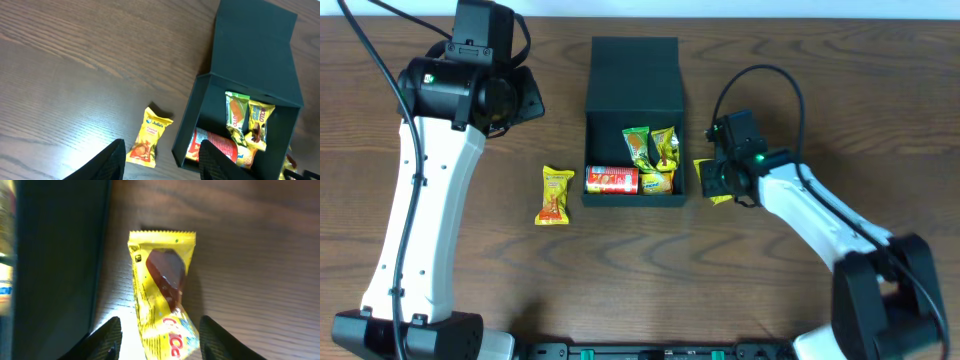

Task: Pack container
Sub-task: 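Grasp the yellow chocolate candy packet right of the box with right gripper, then lower the candy packet into the box and open the right gripper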

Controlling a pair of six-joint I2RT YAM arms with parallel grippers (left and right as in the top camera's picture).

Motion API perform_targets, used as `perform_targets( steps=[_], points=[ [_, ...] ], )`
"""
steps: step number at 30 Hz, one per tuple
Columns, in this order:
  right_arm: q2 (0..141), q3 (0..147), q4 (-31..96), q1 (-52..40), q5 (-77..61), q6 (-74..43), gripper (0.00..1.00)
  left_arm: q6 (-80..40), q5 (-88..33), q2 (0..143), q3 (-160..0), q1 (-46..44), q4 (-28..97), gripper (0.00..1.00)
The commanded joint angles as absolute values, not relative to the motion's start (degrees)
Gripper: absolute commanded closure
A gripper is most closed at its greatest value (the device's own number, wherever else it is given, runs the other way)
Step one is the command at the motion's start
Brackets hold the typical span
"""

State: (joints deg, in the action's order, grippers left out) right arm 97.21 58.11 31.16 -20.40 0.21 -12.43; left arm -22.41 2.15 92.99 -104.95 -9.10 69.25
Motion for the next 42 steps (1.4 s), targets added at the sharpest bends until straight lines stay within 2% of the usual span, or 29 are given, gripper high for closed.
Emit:
perform_targets(
  steps=[1,4,8,15,17,22,26,35,42],
  points=[
    [100.05,57.84,30.76,-20.71,2.74,-14.15,0.53,-21.78,3.18,92.9,-105.69,-9.02,70.04,0.51],
    [101.03,57.87,30.74,-20.6,2.83,-14.13,0.56,-21.78,3.18,92.9,-105.62,-8.99,70.24,0.51],
    [101.06,57.87,29.52,-20.58,3.2,-14.13,0.74,-21.8,3.18,92.9,-105.58,-9.02,70.15,0.51],
    [100.92,60.95,30.98,-20.53,3.2,-14.76,0.89,-21.8,3.18,92.9,-105.58,-9.02,70.08,0.51],
    [100.86,65.82,34.24,-20.53,3.25,-14.76,0.98,-21.8,3.18,92.9,-105.58,-9.02,70.08,0.51],
    [100.82,81.28,42.72,-20.99,3.18,-14.79,0.99,-21.8,3.44,92.9,-105.47,-8.99,70.19,0.51],
    [100.82,89.6,44.27,-23.31,0.97,-16.32,0.98,-21.8,8.25,92.9,-104.95,-8.67,70.32,0.51],
    [105.75,89.86,36.62,-31.86,-4.8,-23.83,0.98,-21.82,5.89,92.88,-104.25,-3.77,70.63,0.51],
    [112.36,89.89,34.28,-38.41,-3.09,-34.5,0.98,-21.82,5.91,92.88,-104.25,-3.4,71.72,0.5]
  ],
)
